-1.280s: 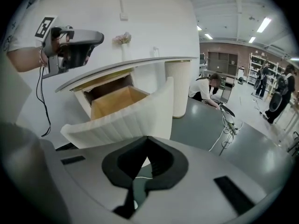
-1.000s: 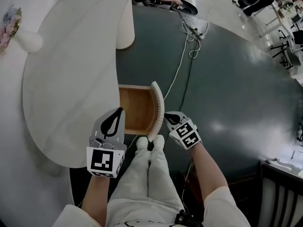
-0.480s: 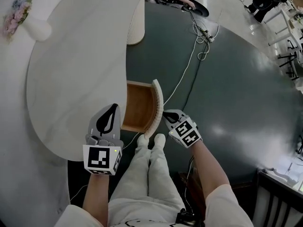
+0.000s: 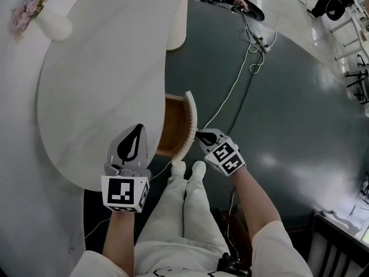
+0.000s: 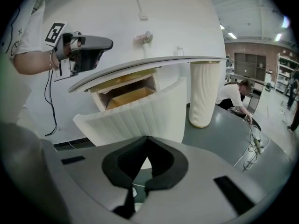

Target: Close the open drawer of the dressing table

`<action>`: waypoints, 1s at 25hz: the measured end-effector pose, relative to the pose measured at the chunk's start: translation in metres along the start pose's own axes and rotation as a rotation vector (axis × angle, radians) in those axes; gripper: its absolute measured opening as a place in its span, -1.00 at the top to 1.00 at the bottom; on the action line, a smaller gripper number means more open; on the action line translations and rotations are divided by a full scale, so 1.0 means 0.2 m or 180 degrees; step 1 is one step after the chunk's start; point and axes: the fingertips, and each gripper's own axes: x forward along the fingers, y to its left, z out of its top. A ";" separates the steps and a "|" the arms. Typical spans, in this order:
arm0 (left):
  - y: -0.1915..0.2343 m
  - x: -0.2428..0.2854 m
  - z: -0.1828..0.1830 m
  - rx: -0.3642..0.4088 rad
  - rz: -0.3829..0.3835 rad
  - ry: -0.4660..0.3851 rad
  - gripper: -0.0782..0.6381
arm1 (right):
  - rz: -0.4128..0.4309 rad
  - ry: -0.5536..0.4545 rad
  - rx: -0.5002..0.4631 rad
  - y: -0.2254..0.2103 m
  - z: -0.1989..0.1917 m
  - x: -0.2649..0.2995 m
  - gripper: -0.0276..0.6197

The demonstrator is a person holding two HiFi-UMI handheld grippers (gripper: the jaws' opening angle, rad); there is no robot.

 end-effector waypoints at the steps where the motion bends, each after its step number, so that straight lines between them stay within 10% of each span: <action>1: 0.00 0.00 -0.01 -0.0004 0.0013 0.0003 0.73 | 0.0015 -0.0023 -0.0004 0.00 0.01 0.01 0.92; 25: 0.05 0.04 -0.08 -0.0007 0.0234 -0.0016 0.73 | 0.0285 -0.0654 -0.0104 0.13 0.16 0.21 0.92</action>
